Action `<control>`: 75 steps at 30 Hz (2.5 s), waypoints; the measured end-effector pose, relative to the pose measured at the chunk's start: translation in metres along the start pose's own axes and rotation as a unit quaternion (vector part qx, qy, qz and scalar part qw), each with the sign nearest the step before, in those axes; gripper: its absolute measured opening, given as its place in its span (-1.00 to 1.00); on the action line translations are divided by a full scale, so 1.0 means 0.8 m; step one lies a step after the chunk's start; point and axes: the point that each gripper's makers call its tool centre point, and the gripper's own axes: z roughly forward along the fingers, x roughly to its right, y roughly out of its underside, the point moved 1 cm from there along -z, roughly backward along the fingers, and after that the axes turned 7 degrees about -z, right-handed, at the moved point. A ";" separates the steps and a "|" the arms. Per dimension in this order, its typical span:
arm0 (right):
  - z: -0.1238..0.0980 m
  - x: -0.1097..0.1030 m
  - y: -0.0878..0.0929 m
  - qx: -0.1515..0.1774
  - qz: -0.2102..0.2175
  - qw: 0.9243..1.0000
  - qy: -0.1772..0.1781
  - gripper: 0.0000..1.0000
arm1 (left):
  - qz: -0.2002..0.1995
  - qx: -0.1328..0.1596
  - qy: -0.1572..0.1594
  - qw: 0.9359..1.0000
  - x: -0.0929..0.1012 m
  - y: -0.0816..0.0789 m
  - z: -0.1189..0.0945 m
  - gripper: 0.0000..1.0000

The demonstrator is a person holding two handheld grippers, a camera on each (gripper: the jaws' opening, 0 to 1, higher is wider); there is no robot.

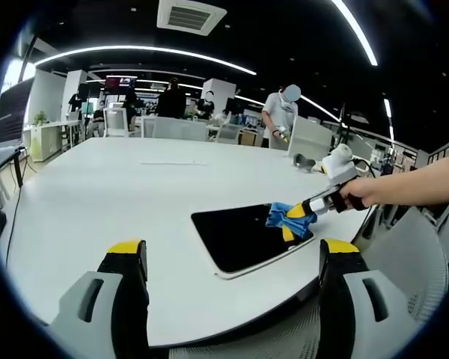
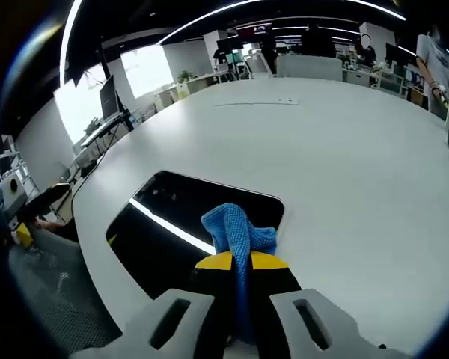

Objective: Wipe the mirror surface with the cleaning cloth until all visible marks leave the cleaned area.

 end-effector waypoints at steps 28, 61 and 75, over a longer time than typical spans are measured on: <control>-0.011 -0.020 0.013 -0.009 -0.009 1.000 0.001 -1.00 | 0.000 0.000 0.000 1.000 0.000 0.000 -0.001 0.88; -0.034 -0.053 0.039 -0.034 -0.009 0.998 -0.043 -1.00 | 0.000 0.000 0.001 1.000 0.000 0.000 -0.003 0.87; -0.033 -0.054 0.038 -0.031 -0.034 0.997 -0.067 -1.00 | 0.000 0.000 0.004 1.000 0.001 0.000 -0.003 0.85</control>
